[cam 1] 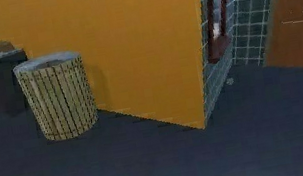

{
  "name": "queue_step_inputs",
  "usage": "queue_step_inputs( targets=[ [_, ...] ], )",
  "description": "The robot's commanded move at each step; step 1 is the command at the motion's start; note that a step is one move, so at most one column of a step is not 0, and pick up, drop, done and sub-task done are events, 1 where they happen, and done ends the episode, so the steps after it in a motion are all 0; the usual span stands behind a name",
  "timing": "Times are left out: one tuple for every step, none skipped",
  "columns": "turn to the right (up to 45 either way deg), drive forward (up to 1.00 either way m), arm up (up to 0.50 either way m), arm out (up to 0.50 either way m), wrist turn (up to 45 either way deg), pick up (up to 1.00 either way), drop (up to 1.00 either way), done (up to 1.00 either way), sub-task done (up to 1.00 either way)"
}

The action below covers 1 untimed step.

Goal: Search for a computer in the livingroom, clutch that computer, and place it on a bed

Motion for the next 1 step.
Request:
queue_step_inputs(
  targets=[
    [45.0, 0.0, 0.0, 0.0, 0.0, 0.0, 0.0, 0.0, 0.0]
  ],
)
